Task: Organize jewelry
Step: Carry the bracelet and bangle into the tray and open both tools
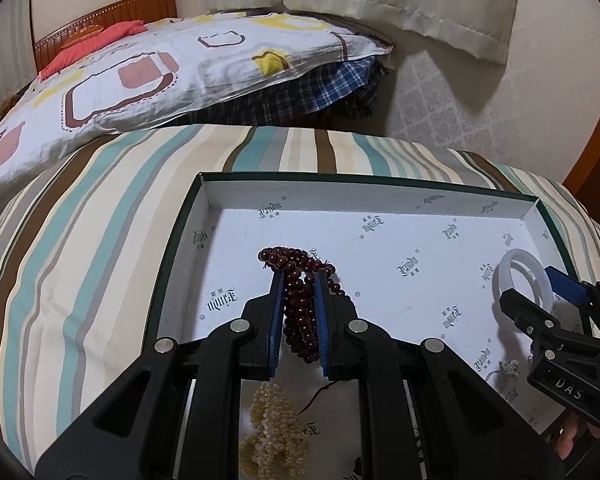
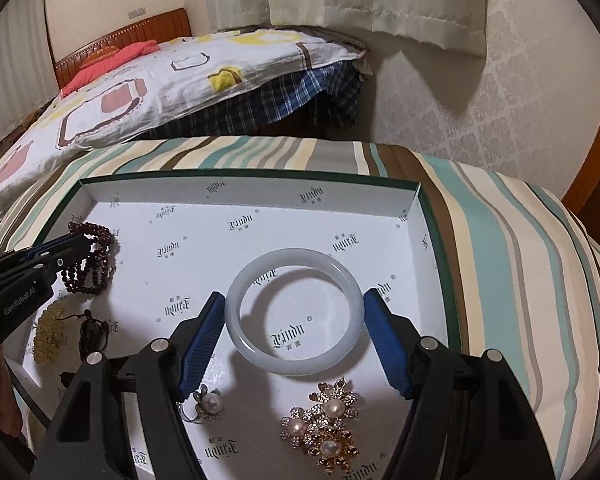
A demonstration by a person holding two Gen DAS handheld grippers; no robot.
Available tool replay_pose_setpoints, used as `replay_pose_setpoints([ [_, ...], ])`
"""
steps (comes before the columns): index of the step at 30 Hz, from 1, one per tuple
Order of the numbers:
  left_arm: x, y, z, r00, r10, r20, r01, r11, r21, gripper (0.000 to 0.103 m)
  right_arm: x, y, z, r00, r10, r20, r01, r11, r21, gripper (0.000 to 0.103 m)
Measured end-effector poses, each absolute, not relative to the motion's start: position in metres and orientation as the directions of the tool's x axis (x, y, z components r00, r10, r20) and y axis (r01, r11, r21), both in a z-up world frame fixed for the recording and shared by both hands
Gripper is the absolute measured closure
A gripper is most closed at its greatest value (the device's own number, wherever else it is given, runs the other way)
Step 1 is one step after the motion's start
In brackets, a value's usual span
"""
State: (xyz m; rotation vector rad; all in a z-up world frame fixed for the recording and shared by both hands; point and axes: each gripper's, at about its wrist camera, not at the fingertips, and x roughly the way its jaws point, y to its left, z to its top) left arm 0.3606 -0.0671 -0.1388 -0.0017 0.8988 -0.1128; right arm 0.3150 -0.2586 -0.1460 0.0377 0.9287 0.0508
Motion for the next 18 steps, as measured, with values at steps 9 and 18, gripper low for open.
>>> replay_pose_setpoints([
  [9, 0.3647, -0.0679, -0.1394, 0.599, -0.081, -0.796, 0.091, 0.995, -0.033, 0.075, 0.3172, -0.2577, -0.1499, 0.561, 0.062, -0.825, -0.031, 0.998, 0.054, 0.034],
  [18, 0.3635, -0.0695, -0.1381, 0.603, -0.078, -0.794, 0.088, 0.996, -0.031, 0.051, 0.3188, -0.2566, -0.1492, 0.555, 0.070, -0.829, -0.041, 0.998, 0.057, 0.029],
])
